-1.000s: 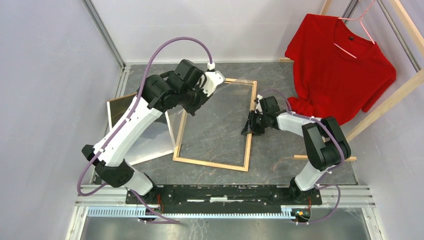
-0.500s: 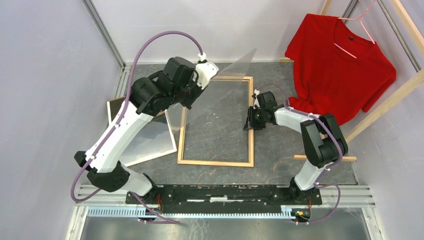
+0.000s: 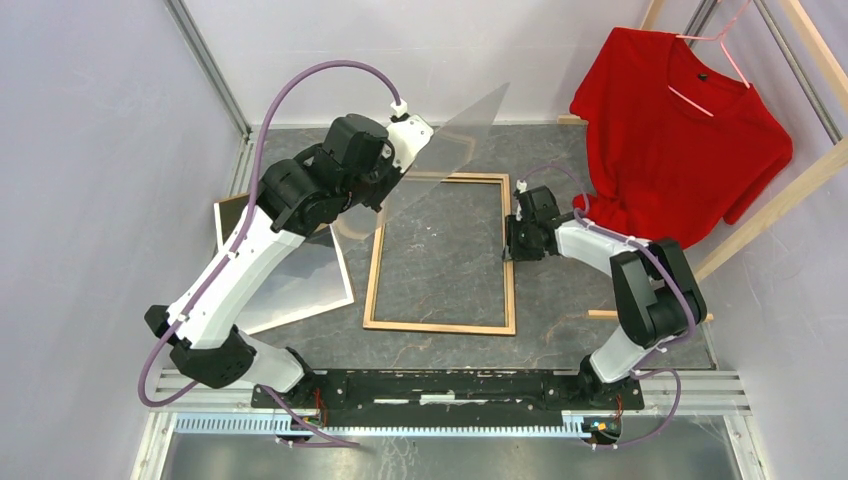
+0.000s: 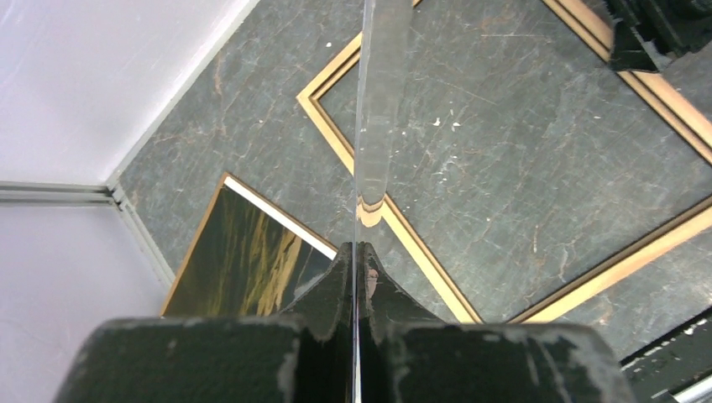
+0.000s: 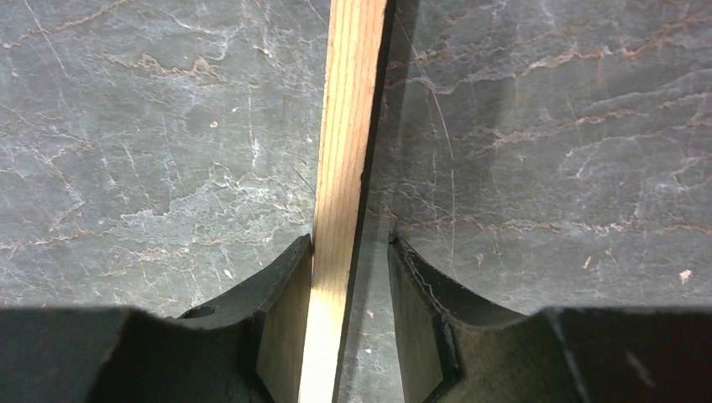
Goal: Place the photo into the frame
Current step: Place the photo frame at the center of the board, then place the photo frame item in the photo frame.
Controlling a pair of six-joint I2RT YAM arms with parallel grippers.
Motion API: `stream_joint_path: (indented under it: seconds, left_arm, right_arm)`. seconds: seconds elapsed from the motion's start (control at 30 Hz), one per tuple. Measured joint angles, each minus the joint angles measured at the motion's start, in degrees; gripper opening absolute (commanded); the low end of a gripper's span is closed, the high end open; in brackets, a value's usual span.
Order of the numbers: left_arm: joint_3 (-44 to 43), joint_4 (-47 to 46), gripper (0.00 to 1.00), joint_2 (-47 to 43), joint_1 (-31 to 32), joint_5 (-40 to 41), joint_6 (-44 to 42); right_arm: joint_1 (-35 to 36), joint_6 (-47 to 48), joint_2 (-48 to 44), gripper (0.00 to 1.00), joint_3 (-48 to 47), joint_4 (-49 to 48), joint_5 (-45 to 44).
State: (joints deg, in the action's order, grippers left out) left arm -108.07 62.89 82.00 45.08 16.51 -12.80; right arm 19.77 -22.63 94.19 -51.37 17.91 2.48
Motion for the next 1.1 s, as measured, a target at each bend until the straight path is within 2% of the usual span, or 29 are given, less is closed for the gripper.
stream_joint_path:
  seconds: [0.07, 0.13, 0.23, 0.3, 0.43, 0.57, 0.7, 0.83, 0.9, 0.97, 1.1]
  left_arm:
    - [0.04, -0.09, 0.02, 0.00, 0.00, 1.03, -0.63]
    - [0.20, -0.48, 0.02, 0.00, 0.00, 2.12, -1.16]
    - [1.86, -2.01, 0.02, -0.26, 0.00, 4.33, -1.97]
    - [4.09, -3.61, 0.02, -0.68, 0.00, 6.32, -2.78]
    - [9.51, -7.50, 0.02, -1.99, -0.02, 10.16, -5.51]
    - [16.04, -10.21, 0.11, -4.04, -0.11, 9.84, -6.14]
    - [22.05, -10.36, 0.20, -4.28, -0.17, 2.03, -3.37]
    - [28.44, -10.32, 0.21, -1.99, -0.09, -9.62, 1.03]
    - [30.69, -10.56, 0.22, 0.00, 0.00, -13.07, 2.21]
    - [32.04, -10.99, 0.25, 2.51, 0.00, -16.37, 3.43]
    - [33.07, -13.05, 0.27, 6.27, 0.02, -22.29, 5.99]
  right_arm:
    - [-0.02, -0.04, -0.48, 0.47, 0.31, 0.28, -0.28]
    - [-0.02, -0.28, -1.55, 0.57, 0.96, 0.90, -0.72]
    - [-0.07, -1.29, -7.08, 0.82, 3.65, 2.89, -0.02]
    - [-0.09, -2.23, -10.82, 0.89, 4.07, 3.17, 1.38]
    - [-0.17, -4.46, -18.18, 0.95, 3.69, -0.57, 6.60]
    - [-0.17, -7.65, -20.96, 0.98, 3.96, -6.84, 12.72]
    - [-0.17, -15.37, -23.23, 0.98, 11.26, -20.55, 19.45]
    - [-0.09, -30.97, -24.61, 0.98, 27.89, -42.99, 24.11]
    - [0.22, -36.81, -25.42, 0.98, 34.60, -49.86, 23.85]
    - [0.83, -40.39, -26.84, 0.98, 38.14, -52.72, 22.91]
    - [3.54, -42.71, -28.50, 0.98, 37.18, -57.16, 20.33]
